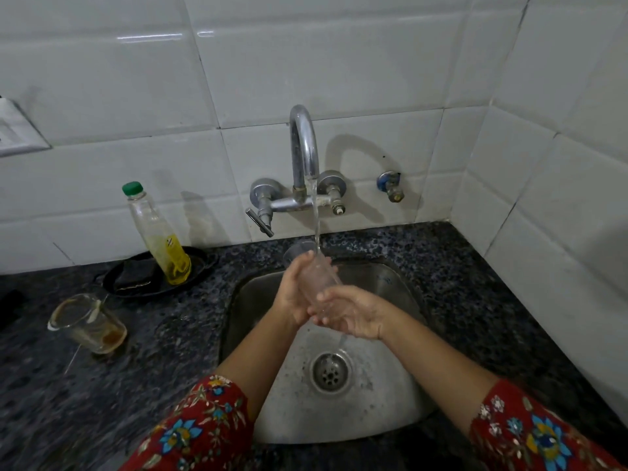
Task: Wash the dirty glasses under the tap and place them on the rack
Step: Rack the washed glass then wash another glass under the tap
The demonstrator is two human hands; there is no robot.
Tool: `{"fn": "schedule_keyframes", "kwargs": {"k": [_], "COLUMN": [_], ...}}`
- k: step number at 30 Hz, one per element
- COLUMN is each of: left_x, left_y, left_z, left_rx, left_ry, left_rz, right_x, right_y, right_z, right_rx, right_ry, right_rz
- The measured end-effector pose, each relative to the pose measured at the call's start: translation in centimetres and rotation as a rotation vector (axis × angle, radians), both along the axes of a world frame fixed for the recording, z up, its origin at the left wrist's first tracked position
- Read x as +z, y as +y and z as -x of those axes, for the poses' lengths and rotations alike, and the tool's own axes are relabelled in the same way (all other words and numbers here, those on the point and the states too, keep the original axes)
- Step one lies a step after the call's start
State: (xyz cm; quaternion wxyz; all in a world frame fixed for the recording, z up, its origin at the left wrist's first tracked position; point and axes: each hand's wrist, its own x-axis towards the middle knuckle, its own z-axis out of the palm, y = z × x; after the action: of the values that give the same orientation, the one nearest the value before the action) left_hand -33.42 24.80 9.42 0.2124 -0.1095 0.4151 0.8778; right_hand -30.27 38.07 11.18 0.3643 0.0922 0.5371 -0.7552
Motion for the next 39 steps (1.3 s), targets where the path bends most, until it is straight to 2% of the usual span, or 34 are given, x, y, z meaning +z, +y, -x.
{"fn": "schedule_keyframes", "kwargs": {"k": [2, 3, 4, 5, 6, 8, 9, 11, 13, 14, 15, 16, 18, 19, 20, 23, 24, 27, 29, 31, 33, 36, 39], "left_x": [0.1, 0.0, 0.2, 0.6, 0.8, 1.1, 0.9, 0.1, -0.2, 0.1, 0.3, 0.4, 0.8, 1.0, 0.9, 0.5, 0.5, 0.9, 1.0, 0.8, 0.4, -0.9, -2.2], "left_y": [0.6, 0.8, 1.0, 1.0, 0.8, 0.1, -0.2, -0.2, 0.4, 0.6, 0.6, 0.3, -0.6, -0.9, -1.1, -0.7, -0.6, -0.8, -1.2, -1.3, -1.2, -0.7, 0.0], "left_z": [0.1, 0.2, 0.0, -0.3, -0.4, -0.7, -0.7, -0.7, -0.8, -1.1, -1.3, -1.2, -1.1, -1.2, -1.1, -0.7, -0.7, -0.8, -1.1, -1.5, -2.0, -2.8, -4.1], "left_rx": [0.06, 0.087, 0.094, 0.068, 0.021, -0.055, -0.061, -0.055, -0.033, -0.01, -0.022, -0.073, -0.205, -0.237, -0.237, -0.097, -0.076, -0.172, -0.177, -0.083, 0.067, 0.228, 0.192], "left_ry": [0.031, 0.07, 0.095, 0.109, 0.109, 0.092, 0.089, 0.105, 0.184, 0.214, 0.238, 0.252, 0.246, 0.236, 0.245, 0.296, 0.301, 0.251, 0.225, 0.231, 0.232, 0.058, -0.106], "left_rz": [0.192, 0.275, 0.319, 0.315, 0.257, 0.039, -0.03, 0.015, 0.263, 0.368, 0.422, 0.412, 0.243, 0.17, 0.173, 0.43, 0.443, 0.261, 0.167, 0.301, 0.457, 0.427, 0.422], "right_x": [-0.5, -0.7, -0.9, -1.0, -1.0, -0.9, -1.2, -1.7, -2.1, -2.3, -2.4, -2.3, -2.0, -1.7, -1.7, -2.1, -2.2, -2.5, -2.8, -2.9, -2.4, -2.0, -1.0], "right_y": [-0.5, -0.7, -0.6, -0.4, 0.0, 1.2, 1.9, 2.1, 1.0, 0.5, 0.3, 0.3, 0.9, 1.2, 1.1, 0.3, 0.1, 0.2, 0.7, 1.3, 1.8, 2.3, 1.3], "right_z": [0.0, -0.2, -0.6, -1.0, -1.3, -1.9, -2.0, -2.1, -2.3, -2.5, -2.6, -2.8, -3.1, -3.3, -3.3, -2.6, -2.4, -2.4, -2.4, -2.2, -2.1, -0.9, 0.8], "right_rx": [-0.065, -0.096, -0.11, -0.092, -0.04, 0.081, 0.123, 0.146, 0.056, -0.026, -0.069, -0.057, 0.068, 0.109, 0.121, -0.039, -0.061, 0.067, 0.115, 0.08, -0.043, -0.263, -0.309], "right_ry": [0.209, 0.312, 0.372, 0.384, 0.319, 0.066, -0.004, 0.031, 0.21, 0.257, 0.261, 0.229, 0.107, 0.083, 0.104, 0.302, 0.313, 0.12, 0.061, 0.049, 0.052, 0.153, 0.346], "right_rz": [-0.424, -0.581, -0.631, -0.587, -0.45, -0.066, 0.044, -0.006, -0.256, -0.334, -0.33, -0.23, 0.047, 0.104, 0.096, -0.207, -0.222, 0.064, 0.178, 0.115, -0.002, -0.237, -0.55]}}
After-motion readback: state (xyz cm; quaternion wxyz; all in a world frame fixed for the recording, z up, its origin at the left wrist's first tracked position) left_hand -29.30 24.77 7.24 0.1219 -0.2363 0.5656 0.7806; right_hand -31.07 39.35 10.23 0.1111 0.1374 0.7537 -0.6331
